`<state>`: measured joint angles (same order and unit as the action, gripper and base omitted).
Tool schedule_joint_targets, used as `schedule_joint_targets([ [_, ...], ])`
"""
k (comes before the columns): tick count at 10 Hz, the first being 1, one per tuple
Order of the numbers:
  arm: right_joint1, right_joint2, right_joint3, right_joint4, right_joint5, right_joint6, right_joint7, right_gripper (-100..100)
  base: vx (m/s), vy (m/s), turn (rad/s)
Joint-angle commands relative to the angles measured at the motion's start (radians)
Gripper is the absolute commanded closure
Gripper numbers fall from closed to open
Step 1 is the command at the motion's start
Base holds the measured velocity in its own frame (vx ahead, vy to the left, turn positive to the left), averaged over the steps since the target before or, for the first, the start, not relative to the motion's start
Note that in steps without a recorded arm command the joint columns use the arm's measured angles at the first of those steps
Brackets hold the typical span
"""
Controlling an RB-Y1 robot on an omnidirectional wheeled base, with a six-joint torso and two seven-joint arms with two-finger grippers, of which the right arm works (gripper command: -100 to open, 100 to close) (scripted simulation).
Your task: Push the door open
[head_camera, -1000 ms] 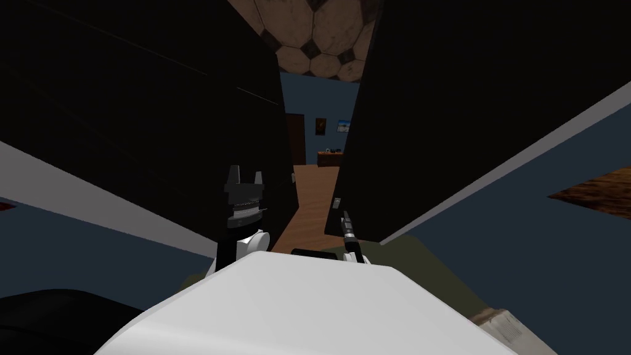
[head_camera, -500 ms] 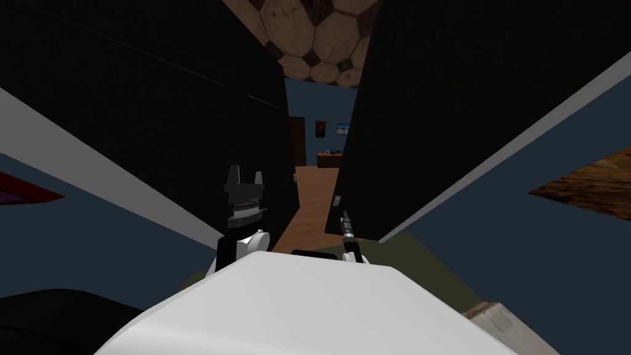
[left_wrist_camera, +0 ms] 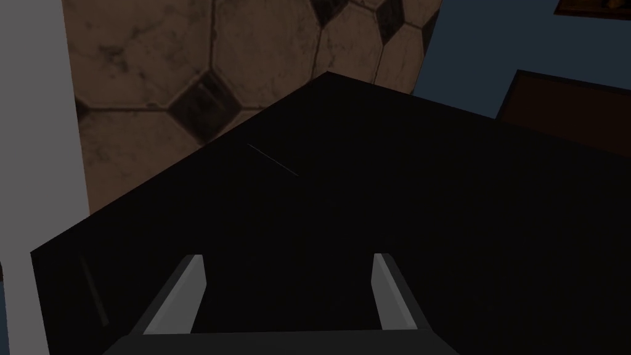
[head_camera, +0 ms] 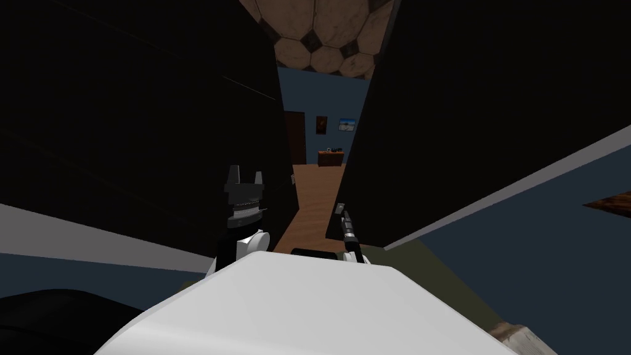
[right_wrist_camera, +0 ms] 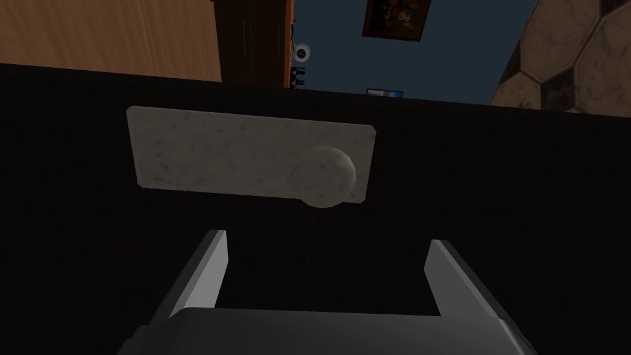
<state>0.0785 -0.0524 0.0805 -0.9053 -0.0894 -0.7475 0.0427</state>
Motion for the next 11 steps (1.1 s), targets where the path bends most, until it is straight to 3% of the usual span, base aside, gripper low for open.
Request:
schedule_joint_targets([
  [1, -0.005, 0.003, -0.004, 0.008, -0.001, -0.005, 0.001, -100, 0.194, -0.015, 0.023],
  [4, -0.011, 0.017, -0.011, 0.017, -0.003, -0.011, 0.003, -100, 0.189, 0.012, 0.019],
  [5, -0.008, 0.014, -0.009, 0.014, -0.003, -0.009, 0.003, -100, 0.064, 0.004, -0.01],
  [6, -0.008, 0.014, -0.009, 0.014, -0.003, -0.009, 0.003, 100, -0.013, 0.003, 0.01],
  [11, -0.008, 0.014, -0.009, 0.014, -0.003, -0.009, 0.003, 100, -0.011, -0.001, 0.002],
])
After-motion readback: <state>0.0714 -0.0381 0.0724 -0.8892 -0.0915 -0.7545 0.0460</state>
